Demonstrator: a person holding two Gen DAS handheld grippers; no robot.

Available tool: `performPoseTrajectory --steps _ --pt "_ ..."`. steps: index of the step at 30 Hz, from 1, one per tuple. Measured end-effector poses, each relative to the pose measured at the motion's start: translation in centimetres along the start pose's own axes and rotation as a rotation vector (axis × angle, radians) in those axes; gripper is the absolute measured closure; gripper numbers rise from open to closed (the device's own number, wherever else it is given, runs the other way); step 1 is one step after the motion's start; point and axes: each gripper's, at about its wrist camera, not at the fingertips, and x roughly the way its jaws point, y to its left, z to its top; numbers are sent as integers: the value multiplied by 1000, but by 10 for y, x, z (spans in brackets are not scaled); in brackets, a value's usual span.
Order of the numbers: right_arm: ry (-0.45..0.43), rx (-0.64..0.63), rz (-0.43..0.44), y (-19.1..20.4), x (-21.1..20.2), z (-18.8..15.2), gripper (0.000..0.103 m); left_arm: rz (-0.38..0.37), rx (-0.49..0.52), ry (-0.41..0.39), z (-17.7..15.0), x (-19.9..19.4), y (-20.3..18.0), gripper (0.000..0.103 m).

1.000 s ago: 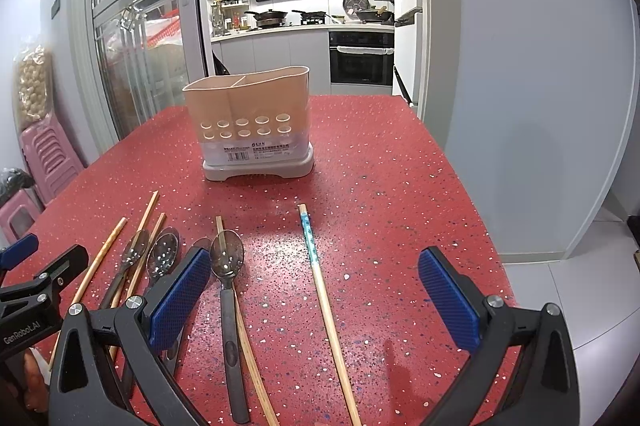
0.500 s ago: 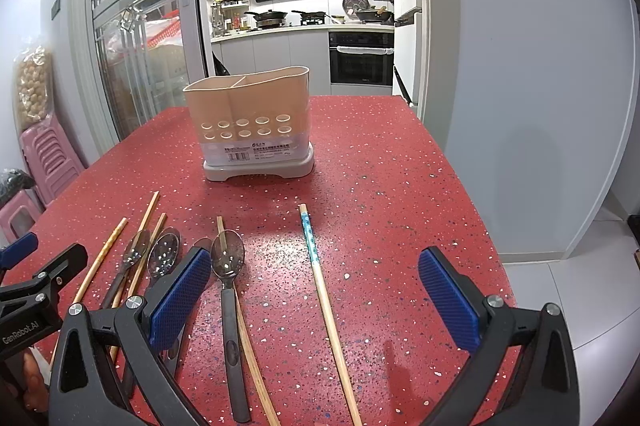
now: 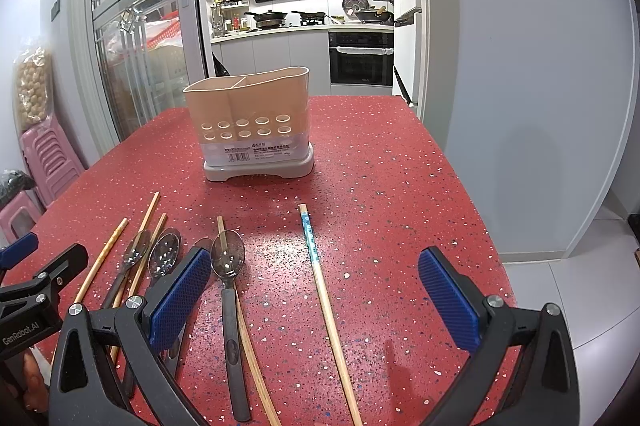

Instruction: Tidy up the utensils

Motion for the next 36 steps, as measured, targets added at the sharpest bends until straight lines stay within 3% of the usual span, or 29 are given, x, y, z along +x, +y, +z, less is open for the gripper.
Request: performPoseTrajectory --steps 36 --pt "6 -3 3 4 1 -1 0 8 -1 4 1 0 3 0"
